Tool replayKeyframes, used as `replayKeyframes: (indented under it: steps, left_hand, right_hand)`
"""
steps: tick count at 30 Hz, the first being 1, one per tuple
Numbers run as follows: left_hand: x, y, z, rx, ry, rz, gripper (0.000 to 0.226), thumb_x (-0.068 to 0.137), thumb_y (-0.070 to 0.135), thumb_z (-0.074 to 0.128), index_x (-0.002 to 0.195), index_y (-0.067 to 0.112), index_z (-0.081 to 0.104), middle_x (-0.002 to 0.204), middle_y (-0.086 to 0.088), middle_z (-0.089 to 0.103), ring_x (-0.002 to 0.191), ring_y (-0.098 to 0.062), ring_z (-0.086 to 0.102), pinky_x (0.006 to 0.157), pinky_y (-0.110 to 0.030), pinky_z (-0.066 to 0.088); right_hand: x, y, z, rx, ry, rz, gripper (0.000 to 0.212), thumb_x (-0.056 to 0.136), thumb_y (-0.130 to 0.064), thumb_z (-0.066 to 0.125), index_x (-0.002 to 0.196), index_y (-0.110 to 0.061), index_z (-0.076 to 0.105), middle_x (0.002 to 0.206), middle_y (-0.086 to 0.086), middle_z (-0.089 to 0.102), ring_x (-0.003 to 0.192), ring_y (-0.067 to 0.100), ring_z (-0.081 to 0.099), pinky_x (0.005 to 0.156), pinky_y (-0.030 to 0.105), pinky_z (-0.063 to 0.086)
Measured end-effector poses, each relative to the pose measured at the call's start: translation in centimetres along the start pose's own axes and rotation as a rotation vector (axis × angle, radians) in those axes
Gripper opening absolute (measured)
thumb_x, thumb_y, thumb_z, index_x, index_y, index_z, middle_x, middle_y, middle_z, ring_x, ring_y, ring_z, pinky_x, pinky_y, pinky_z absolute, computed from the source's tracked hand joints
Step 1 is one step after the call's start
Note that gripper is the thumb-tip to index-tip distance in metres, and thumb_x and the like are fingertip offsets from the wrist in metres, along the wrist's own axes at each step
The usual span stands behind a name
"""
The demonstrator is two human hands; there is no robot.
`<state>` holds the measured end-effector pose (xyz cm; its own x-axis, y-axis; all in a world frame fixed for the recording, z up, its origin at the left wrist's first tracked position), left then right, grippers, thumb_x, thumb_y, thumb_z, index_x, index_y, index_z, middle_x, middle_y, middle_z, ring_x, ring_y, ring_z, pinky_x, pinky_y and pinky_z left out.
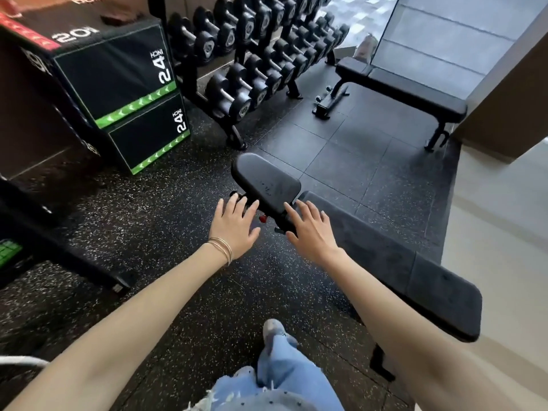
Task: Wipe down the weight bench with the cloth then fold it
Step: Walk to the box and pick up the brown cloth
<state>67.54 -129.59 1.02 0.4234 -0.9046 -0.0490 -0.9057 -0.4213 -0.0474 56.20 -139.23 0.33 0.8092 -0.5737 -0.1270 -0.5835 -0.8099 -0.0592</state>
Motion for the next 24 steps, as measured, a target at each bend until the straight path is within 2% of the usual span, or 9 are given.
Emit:
replayKeyframes:
  steps: [7,13,17,19,22,24]
  left_hand:
    - [6.4,-4.8,1.6,0.010,-0.052,-0.116,0.065,0.095,0.049,0.030,0.151,0.022,0.010,0.157,-0.007,0.013,0.145,-0.027,0.006,0.116,-0.048,0.009]
    - [12.9,-10.0,1.0,0.012,-0.059,-0.231,0.064,0.095,0.050,0.031,0.150,0.023,0.012,0.159,-0.006,0.006,0.145,-0.027,0.006,0.116,-0.048,0.012]
    - [17.6,-13.0,0.2,0.005,-0.067,-0.291,0.062,0.094,0.050,0.034,0.148,0.024,0.020,0.159,-0.003,-0.002,0.145,-0.028,0.005,0.115,-0.049,0.014]
    - [19.7,-14.3,-0.2,-0.008,-0.044,-0.336,0.062,0.093,0.050,0.035,0.148,0.024,0.023,0.159,-0.003,0.005,0.145,-0.027,0.007,0.116,-0.049,0.013]
    - [22.2,-16.1,-0.7,-0.045,-0.004,-0.422,0.064,0.093,0.051,0.035,0.149,0.024,0.021,0.154,-0.003,0.025,0.144,-0.026,0.013,0.115,-0.049,0.011]
    - [23.3,-17.3,-0.7,-0.062,0.012,-0.457,0.064,0.093,0.051,0.036,0.149,0.024,0.020,0.153,-0.003,0.027,0.143,-0.025,0.015,0.115,-0.049,0.010]
  right_hand:
    - [10.0,-0.7,0.0,-0.018,-0.016,-0.122,0.064,0.095,-0.039,0.046,0.150,-0.030,0.013,0.158,0.008,0.012,0.145,0.029,0.007,0.114,0.052,0.016]
    - [20.6,-1.9,-2.8,-0.006,-0.001,-0.245,0.064,0.095,-0.040,0.046,0.150,-0.031,0.013,0.158,0.007,0.011,0.145,0.029,0.005,0.115,0.053,0.014]
    - [26.7,-2.6,-5.0,-0.035,0.037,-0.313,0.061,0.094,-0.045,0.045,0.147,-0.027,0.023,0.157,0.005,0.013,0.144,0.030,0.005,0.114,0.056,0.013]
    - [29.4,-2.7,-5.5,-0.047,0.039,-0.339,0.062,0.094,-0.047,0.044,0.148,-0.027,0.021,0.156,0.004,0.016,0.145,0.029,0.003,0.114,0.059,0.010]
    - [32.7,-3.1,-6.3,-0.039,0.030,-0.360,0.067,0.094,-0.046,0.046,0.150,-0.028,0.013,0.154,0.004,0.024,0.144,0.029,0.008,0.113,0.060,0.012]
    - [34.5,-3.5,-6.5,-0.030,0.028,-0.382,0.068,0.094,-0.045,0.046,0.150,-0.028,0.011,0.153,0.005,0.025,0.144,0.028,0.012,0.113,0.059,0.014]
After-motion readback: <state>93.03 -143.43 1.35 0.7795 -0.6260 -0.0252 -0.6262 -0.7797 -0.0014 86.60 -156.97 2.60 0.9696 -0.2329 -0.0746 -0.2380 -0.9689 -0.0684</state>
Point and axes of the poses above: each hand's wrist, its own x-axis towards the middle knuckle, its own z-axis out of the palm, y = z × x, the point moved 10 cm from there along x, towards the middle knuckle
